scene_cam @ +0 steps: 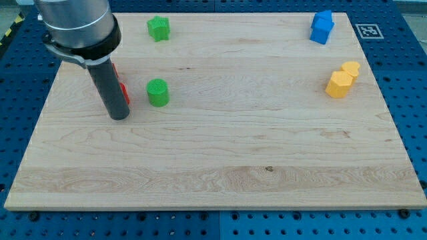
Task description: Place the green blocks diagonally away from each other
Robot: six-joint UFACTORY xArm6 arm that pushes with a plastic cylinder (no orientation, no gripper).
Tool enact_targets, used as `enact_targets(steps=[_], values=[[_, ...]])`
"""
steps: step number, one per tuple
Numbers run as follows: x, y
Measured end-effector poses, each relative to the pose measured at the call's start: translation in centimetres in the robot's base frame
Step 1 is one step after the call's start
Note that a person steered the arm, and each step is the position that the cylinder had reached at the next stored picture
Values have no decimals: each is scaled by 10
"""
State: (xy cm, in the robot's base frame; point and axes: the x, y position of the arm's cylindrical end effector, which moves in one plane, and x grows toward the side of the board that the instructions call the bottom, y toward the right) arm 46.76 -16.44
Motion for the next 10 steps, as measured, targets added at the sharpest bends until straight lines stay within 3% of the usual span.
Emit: enact_targets(steps=[3, 7, 10], values=[[-27, 1], [-31, 104], [-39, 105]])
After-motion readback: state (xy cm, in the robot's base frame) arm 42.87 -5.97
